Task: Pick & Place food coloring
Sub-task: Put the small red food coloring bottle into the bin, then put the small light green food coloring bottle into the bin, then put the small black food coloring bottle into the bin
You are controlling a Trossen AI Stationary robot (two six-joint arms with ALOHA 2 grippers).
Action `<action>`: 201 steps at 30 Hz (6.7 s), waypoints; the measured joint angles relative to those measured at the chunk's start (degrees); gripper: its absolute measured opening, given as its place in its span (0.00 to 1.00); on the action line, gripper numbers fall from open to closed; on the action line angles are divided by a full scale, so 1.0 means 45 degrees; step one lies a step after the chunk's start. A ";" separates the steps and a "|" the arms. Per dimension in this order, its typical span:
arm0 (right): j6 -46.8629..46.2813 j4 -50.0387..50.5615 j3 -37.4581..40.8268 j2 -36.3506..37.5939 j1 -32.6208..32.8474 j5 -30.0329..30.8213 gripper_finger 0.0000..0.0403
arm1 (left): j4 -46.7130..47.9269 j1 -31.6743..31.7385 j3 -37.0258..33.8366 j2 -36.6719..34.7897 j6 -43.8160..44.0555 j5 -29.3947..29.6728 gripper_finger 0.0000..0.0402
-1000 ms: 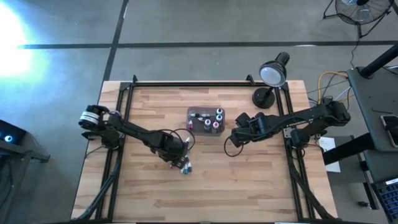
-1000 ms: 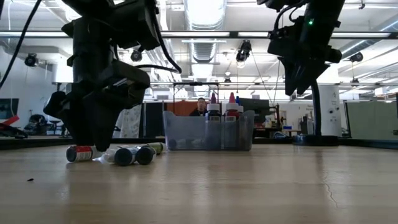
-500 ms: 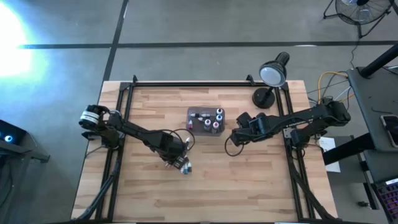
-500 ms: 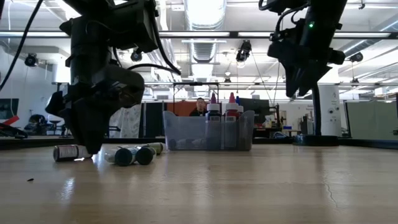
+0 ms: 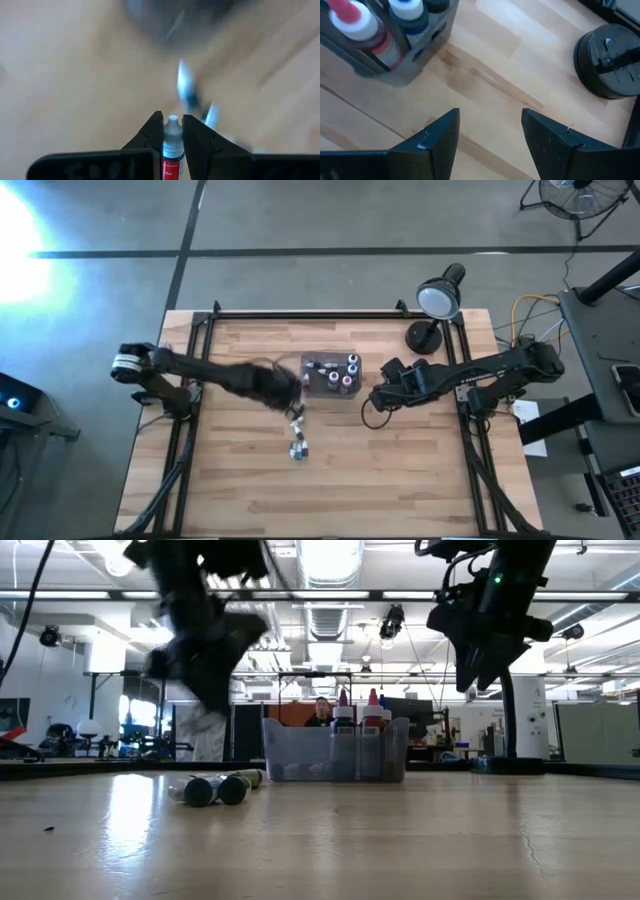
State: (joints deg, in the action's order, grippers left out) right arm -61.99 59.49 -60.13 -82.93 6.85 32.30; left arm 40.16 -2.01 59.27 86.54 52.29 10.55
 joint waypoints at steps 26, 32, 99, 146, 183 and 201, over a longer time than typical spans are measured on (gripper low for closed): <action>0.0661 -0.0108 -0.0021 0.0100 0.0000 0.0421 0.52 | -0.2579 0.3295 0.0649 -0.0758 -0.5853 -0.1887 0.43; 0.2651 -0.0837 0.0036 0.0092 -0.0005 -0.0137 0.52 | -0.1366 0.1802 -0.0721 -0.1813 -0.6847 -0.3074 0.44; 0.3112 -0.1384 0.0677 0.0076 -0.0005 -0.0480 0.52 | -0.5278 -0.1986 -0.3036 0.1268 -0.5675 -0.0289 0.09; 0.0712 -0.1444 0.0677 0.0076 -0.0005 0.0527 0.52 | -0.2693 0.1465 -0.1342 0.0273 0.0130 -0.1327 0.47; 0.0810 -0.1352 0.0823 0.0076 -0.0291 0.0527 0.52 | -0.2804 0.1099 -0.0966 0.2497 -0.1619 -0.1165 0.04; 0.0771 -0.1393 0.1106 0.0076 -0.0287 0.0527 0.52 | -0.2170 0.1282 -0.0981 0.0455 -0.4207 -0.2578 0.06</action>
State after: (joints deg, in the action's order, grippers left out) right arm -58.52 53.22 -55.15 -82.59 5.56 34.68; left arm 30.40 3.76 54.85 88.59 33.36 -1.05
